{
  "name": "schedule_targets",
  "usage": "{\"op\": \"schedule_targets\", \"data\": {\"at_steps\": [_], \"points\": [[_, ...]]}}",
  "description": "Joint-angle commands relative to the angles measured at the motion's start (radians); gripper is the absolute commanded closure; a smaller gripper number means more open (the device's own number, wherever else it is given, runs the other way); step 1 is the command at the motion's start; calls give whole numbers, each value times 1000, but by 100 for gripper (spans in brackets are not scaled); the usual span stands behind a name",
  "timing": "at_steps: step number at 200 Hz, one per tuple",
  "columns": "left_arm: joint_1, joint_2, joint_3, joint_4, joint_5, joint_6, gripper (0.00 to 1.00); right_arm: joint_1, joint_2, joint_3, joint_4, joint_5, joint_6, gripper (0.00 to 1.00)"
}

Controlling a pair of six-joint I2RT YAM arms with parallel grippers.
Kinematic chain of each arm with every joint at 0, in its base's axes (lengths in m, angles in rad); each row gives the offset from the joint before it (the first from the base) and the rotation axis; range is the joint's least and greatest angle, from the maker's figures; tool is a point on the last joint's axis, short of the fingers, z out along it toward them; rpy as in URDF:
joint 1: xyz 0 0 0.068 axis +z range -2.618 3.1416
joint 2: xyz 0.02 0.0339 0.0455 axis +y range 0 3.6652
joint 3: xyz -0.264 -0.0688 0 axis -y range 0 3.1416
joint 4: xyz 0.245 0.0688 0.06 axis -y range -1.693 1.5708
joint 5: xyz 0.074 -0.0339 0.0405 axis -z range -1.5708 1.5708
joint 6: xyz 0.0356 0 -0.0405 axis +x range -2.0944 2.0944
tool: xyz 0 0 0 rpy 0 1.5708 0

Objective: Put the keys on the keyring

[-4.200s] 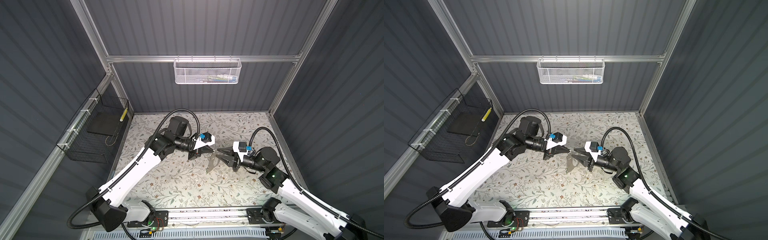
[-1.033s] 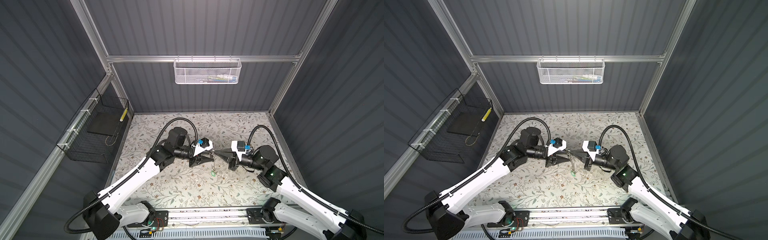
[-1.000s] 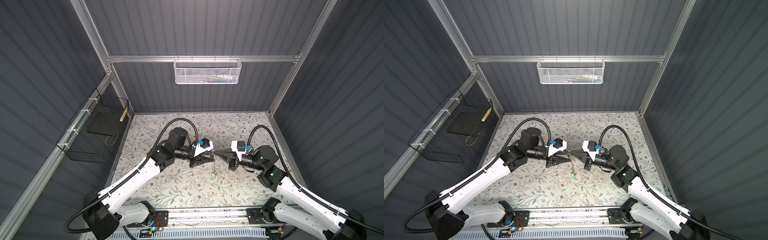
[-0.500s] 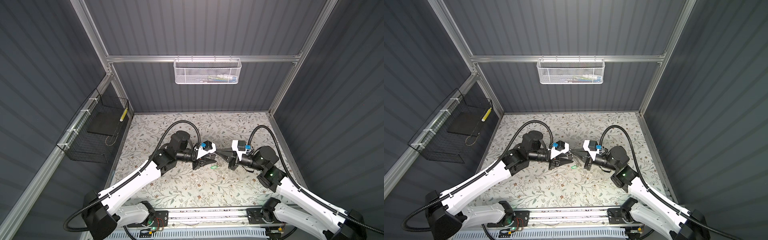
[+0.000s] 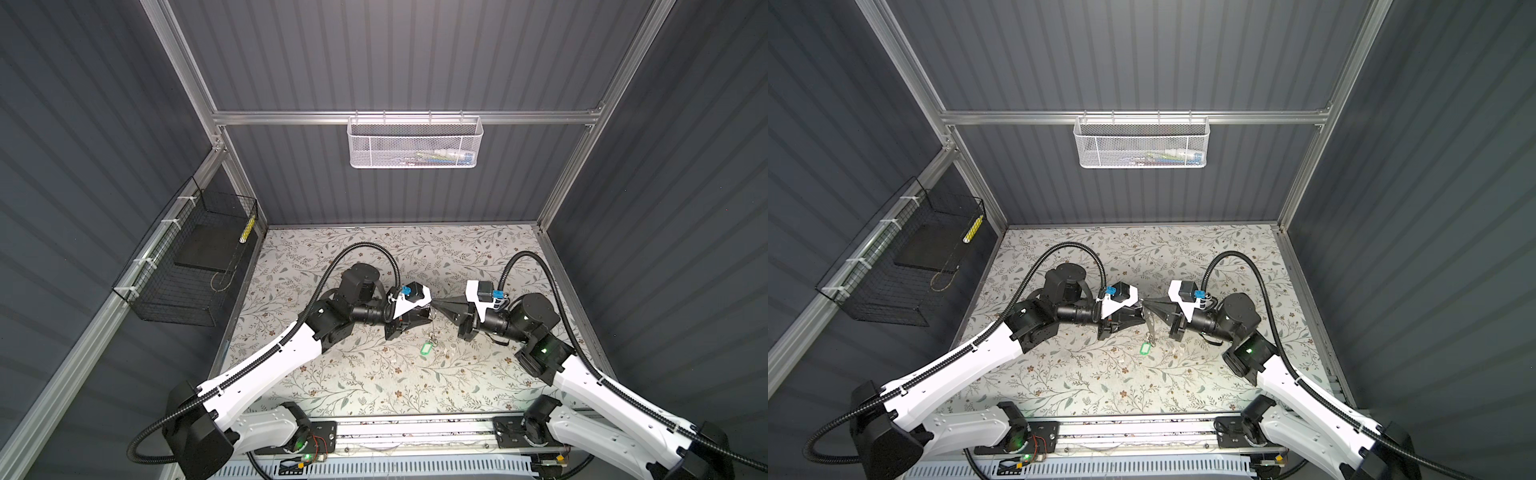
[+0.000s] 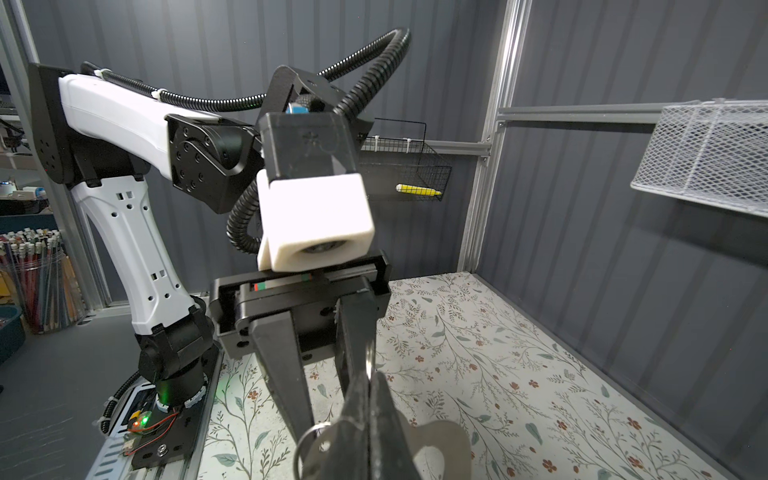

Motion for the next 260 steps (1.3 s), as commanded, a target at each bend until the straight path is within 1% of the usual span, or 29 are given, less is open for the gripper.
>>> {"op": "schedule_targets", "data": {"at_steps": [1, 21, 36, 66, 82, 91, 119, 152, 191, 219, 260], "points": [[-4, -9, -6, 27, -4, -6, 77, -2, -3, -4, 49, -23, 14, 100], [-4, -13, -6, 19, -9, 4, 78, -3, -4, -3, 49, -25, 14, 100], [-4, -16, -5, 16, -13, 11, 82, -3, -2, -3, 47, -25, 12, 100], [-4, -23, 0, -4, -18, 30, 88, -6, -2, -5, 45, -25, 10, 100], [-4, -16, 20, -40, -18, 55, 97, -10, -6, -5, 42, -31, 6, 100], [-4, -9, 41, -71, -20, 72, 100, -12, -9, -4, 31, -39, 2, 100], [-3, 12, 112, -185, -39, 143, 100, -14, -18, 9, -22, -63, -18, 100], [-4, 46, 183, -282, -46, 199, 100, -17, -20, 18, -60, -79, -32, 100], [-2, 64, 221, -330, -60, 230, 100, -20, -24, 26, -99, -85, -47, 100], [-2, 56, 240, -366, -98, 256, 100, -31, -44, 21, -133, -72, -63, 100], [-1, 59, 282, -420, -139, 291, 100, -46, -41, 29, -183, -101, -71, 100]]}}
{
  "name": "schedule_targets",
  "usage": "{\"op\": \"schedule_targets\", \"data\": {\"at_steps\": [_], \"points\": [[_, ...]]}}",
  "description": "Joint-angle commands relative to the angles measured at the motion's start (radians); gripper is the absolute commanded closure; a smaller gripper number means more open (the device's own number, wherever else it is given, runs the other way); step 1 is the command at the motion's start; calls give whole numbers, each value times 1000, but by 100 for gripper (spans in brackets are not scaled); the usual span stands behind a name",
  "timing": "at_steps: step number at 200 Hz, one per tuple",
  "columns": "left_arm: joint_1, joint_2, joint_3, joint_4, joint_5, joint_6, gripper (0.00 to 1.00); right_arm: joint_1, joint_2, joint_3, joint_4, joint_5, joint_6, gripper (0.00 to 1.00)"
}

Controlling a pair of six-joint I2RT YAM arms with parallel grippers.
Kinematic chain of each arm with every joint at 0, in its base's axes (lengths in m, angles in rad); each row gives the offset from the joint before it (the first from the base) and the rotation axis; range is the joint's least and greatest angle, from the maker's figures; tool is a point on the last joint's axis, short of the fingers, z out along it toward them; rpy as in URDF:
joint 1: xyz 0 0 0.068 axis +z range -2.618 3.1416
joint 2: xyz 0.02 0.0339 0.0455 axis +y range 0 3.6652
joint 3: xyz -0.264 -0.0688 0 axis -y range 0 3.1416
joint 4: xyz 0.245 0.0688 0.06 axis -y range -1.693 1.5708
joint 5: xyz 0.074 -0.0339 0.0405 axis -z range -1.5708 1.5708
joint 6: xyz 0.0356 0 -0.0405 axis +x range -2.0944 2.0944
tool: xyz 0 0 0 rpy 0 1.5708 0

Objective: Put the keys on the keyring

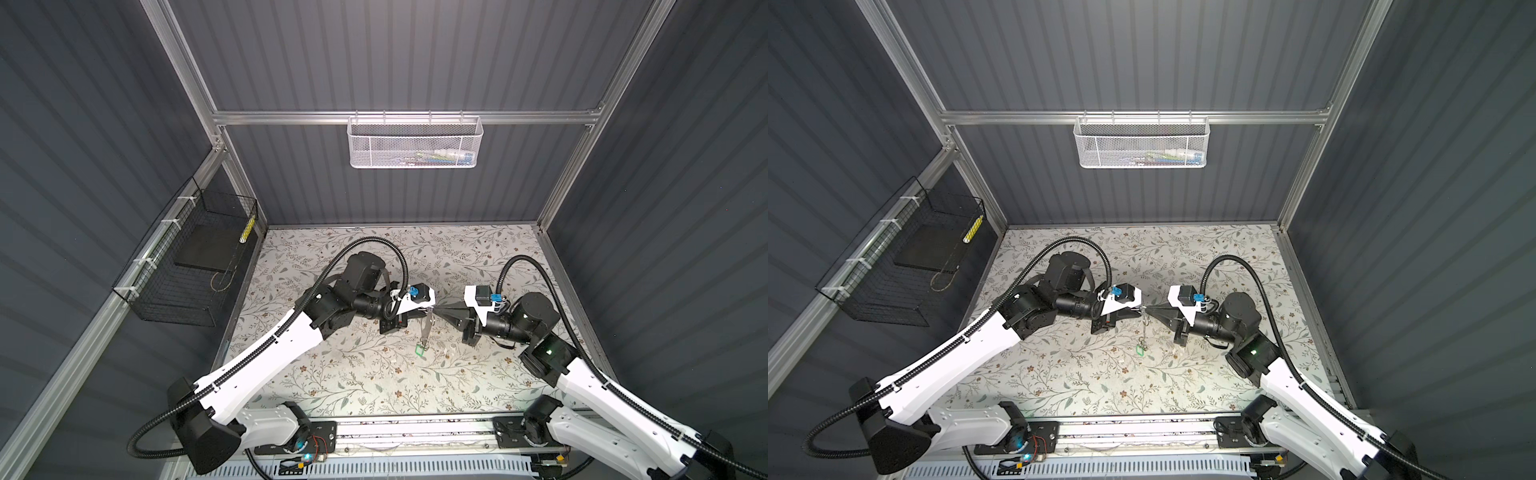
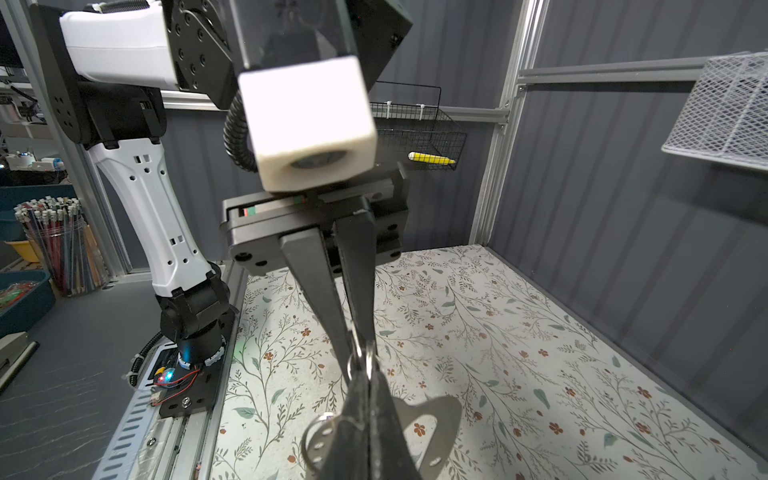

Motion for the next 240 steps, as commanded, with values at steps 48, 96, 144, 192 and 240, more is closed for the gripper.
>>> {"op": "schedule_targets", "data": {"at_steps": [48, 96, 144, 192, 240], "points": [[-2, 20, 90, -94, -20, 65, 100, -10, 22, 42, -72, -55, -25, 100], [-2, 55, 172, -198, -96, 143, 100, -21, 18, 44, -123, -53, -43, 100], [-2, 116, 238, -257, -105, 150, 100, -46, 14, 11, -111, -42, -24, 99], [-4, 207, 290, -233, -81, 55, 100, -89, -78, -81, -76, 153, 3, 62], [-36, 438, 421, -192, -65, -58, 100, -152, -276, -159, -164, 483, 22, 51]]}}
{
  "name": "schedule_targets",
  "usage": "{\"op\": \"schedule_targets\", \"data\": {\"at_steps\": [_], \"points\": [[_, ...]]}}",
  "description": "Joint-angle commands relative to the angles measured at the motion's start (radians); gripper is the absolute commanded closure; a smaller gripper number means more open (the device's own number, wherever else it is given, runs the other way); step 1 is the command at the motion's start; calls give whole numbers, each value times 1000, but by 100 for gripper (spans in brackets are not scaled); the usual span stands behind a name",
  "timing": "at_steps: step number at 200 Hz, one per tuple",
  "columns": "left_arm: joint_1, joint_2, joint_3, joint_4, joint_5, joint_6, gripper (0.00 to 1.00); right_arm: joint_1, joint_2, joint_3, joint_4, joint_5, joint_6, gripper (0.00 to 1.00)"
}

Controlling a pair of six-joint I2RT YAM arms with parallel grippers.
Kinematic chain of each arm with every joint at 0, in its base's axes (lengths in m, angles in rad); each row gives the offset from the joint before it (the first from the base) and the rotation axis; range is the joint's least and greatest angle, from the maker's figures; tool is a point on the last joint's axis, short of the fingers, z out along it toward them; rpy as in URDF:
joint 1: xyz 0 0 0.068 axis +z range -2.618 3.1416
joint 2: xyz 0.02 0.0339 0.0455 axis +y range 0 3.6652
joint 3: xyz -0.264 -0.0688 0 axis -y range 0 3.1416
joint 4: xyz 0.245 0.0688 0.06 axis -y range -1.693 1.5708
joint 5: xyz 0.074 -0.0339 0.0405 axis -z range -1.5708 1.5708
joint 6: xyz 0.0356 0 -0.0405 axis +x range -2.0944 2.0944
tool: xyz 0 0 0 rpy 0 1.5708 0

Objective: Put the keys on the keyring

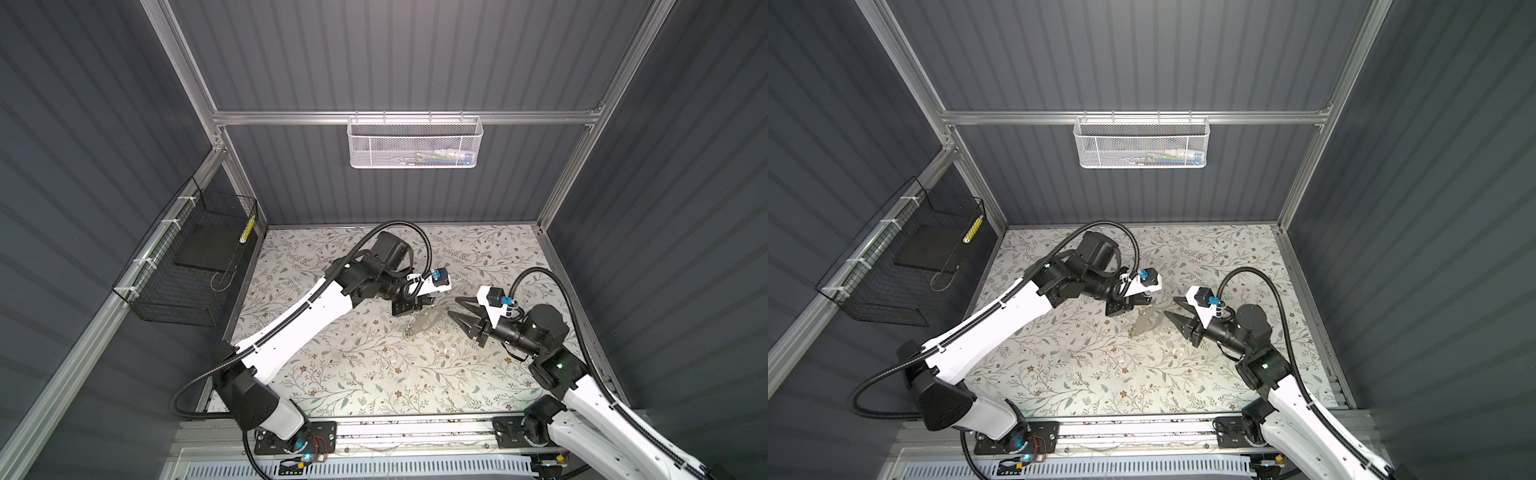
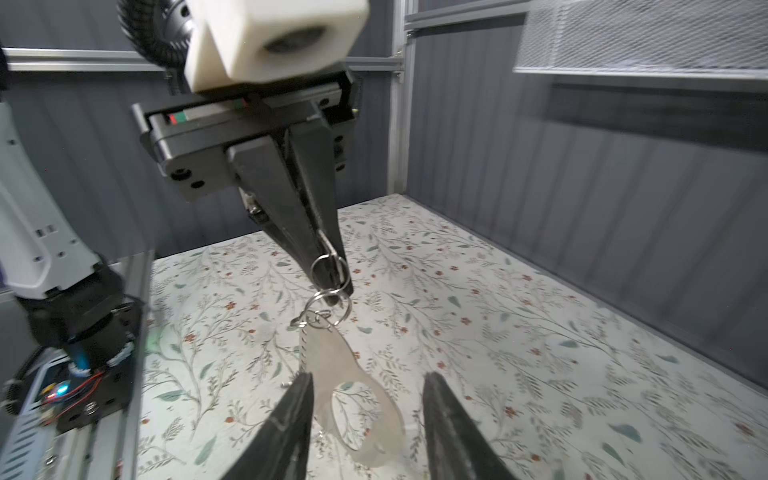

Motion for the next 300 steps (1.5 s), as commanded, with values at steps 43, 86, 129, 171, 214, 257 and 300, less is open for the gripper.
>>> {"op": "schedule_targets", "data": {"at_steps": [43, 86, 129, 171, 214, 257, 300], "points": [[-38, 303, 218, 168, 56, -233, 100, -25, -164, 7, -192, 404, -13, 47], [15, 359, 153, 178, -43, -240, 100, -25, -128, 15, -265, 469, 37, 42], [98, 357, -30, 145, -218, -126, 100, -27, -56, -24, -223, 564, 99, 35], [146, 342, -171, 116, -385, -64, 100, -44, 9, -62, -139, 638, 84, 29], [180, 333, -289, 117, -474, -53, 100, -154, 174, -87, 39, 673, 57, 24], [185, 346, -324, 108, -527, -63, 91, -276, 370, -80, 212, 624, 37, 21], [248, 233, -393, 196, -467, -162, 30, -385, 510, -81, 362, 528, 27, 17]]}}
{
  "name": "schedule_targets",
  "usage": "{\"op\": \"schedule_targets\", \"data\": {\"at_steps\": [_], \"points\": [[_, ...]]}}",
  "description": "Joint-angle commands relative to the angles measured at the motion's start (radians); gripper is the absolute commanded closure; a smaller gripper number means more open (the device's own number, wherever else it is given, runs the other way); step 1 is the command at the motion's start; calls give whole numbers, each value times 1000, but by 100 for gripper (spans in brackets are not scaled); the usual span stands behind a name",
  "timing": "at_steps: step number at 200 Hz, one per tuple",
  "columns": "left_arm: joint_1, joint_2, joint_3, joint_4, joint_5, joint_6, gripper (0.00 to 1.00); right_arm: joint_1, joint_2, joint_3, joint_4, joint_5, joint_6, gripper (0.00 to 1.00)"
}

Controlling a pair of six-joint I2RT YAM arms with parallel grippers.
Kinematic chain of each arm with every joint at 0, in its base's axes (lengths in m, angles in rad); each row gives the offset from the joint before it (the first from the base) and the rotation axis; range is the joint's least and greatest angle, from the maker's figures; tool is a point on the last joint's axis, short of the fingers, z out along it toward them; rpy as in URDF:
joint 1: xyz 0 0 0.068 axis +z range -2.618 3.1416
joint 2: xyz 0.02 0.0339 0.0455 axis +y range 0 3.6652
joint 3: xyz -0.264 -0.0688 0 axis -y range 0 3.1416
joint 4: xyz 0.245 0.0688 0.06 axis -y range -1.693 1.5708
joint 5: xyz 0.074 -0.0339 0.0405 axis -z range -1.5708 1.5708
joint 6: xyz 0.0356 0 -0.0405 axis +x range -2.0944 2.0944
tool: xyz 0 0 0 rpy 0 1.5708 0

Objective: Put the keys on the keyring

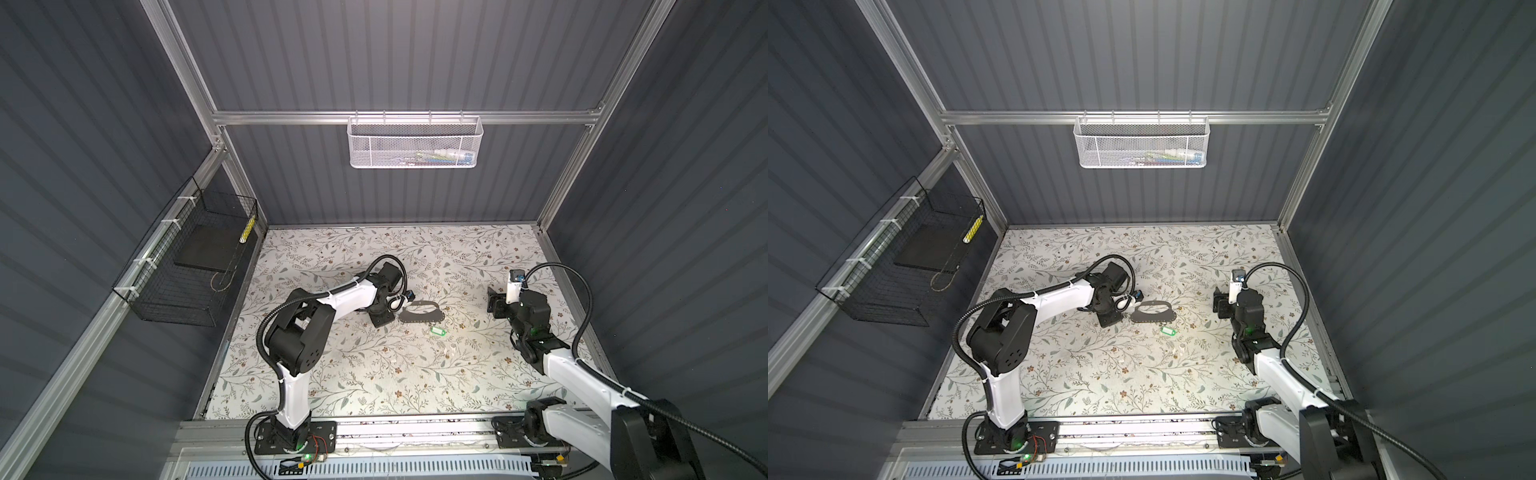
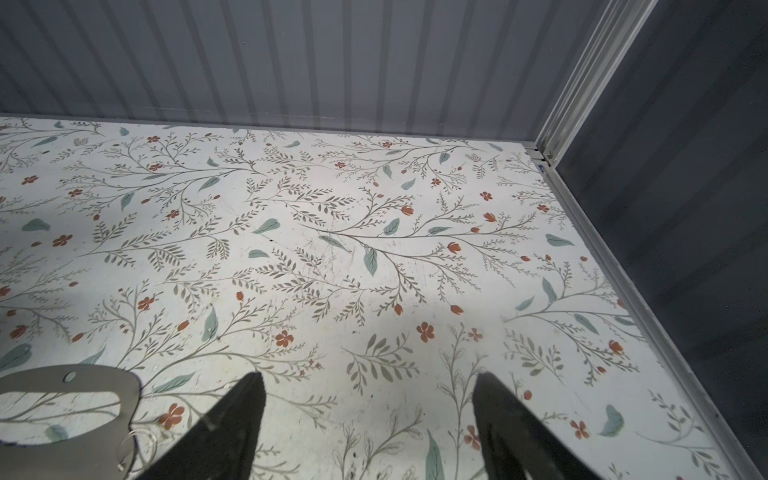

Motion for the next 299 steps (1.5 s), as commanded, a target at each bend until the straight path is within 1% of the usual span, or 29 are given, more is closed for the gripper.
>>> {"op": "schedule_targets", "data": {"at_steps": [1, 3, 4, 5, 7, 26, 42, 62, 85, 92, 95, 106, 116, 124, 134, 147, 154, 163, 174, 185, 193, 200, 204, 213, 224, 237, 251, 264, 299], "points": [[51, -89, -61, 34, 37, -68, 26, -61, 61, 0, 141, -71, -5, 17], [58, -100, -67, 42, 42, -74, 10, -66, 67, 2, 144, -78, -2, 17], [60, -105, -71, 46, 44, -78, 5, -73, 73, 3, 148, -86, -2, 17], [63, -110, -74, 52, 46, -81, 3, -73, 73, 3, 148, -86, -2, 17], [68, -122, -82, 61, 50, -87, 1, -81, 81, 5, 151, -93, -3, 16], [142, -241, -183, 193, 70, -161, 0, -120, 122, -12, 222, -143, -19, 8], [242, -351, -299, 355, 65, -255, 0, -153, 156, -50, 328, -187, -18, 1], [378, -473, -469, 600, 58, -335, 0, -203, 210, -76, 416, -274, 8, 1], [501, -545, -656, 895, 57, -370, 0, -213, 340, -135, 636, -358, -15, 1], [532, -546, -703, 974, 51, -381, 0, -218, 383, -151, 737, -381, -9, 1], [546, -544, -720, 1012, 52, -391, 0, -223, 378, -157, 748, -380, -2, 1], [598, -524, -769, 1127, 94, -435, 0, -237, 336, -141, 646, -388, 5, 1], [630, -487, -799, 1224, 152, -467, 0, -238, 347, -103, 585, -396, 4, 1], [641, -443, -804, 1278, 184, -490, 0, -239, 363, -86, 585, -407, 8, 1], [644, -387, -805, 1335, 220, -507, 0, -238, 351, -85, 563, -379, 13, 1], [645, -315, -820, 1452, 217, -549, 0, -238, 349, -96, 579, -369, 17, 1], [647, -278, -831, 1511, 223, -548, 0, -238, 361, -94, 597, -368, 19, 1], [647, -231, -832, 1573, 220, -556, 0, -238, 358, -76, 562, -373, 19, 1], [645, -231, -828, 1546, 229, -544, 0, -239, 346, -62, 509, -374, 16, 1], [645, -234, -828, 1536, 237, -537, 0, -239, 358, -71, 545, -369, 18, 1], [645, -215, -837, 1561, 267, -521, 0, -239, 362, -73, 559, -371, 20, 1], [645, -187, -852, 1648, 281, -529, 0, -239, 354, -67, 535, -371, 18, 1], [645, -188, -852, 1644, 285, -527, 0, -239, 352, -66, 526, -371, 18, 1], [644, -211, -835, 1558, 266, -513, 0, -239, 355, -68, 535, -371, 18, 1], [642, -188, -843, 1626, 260, -527, 0, -239, 361, -69, 546, -370, 19, 1], [642, -206, -835, 1568, 259, -517, 0, -239, 357, -64, 530, -371, 17, 1], [642, -193, -843, 1613, 259, -523, 0, -239, 363, -59, 528, -374, 16, 1], [642, -201, -841, 1590, 265, -522, 0, -236, 363, -59, 525, -370, 15, 1], [642, -198, -841, 1596, 263, -521, 0, -236, 357, -67, 535, -369, 17, 1]]}}
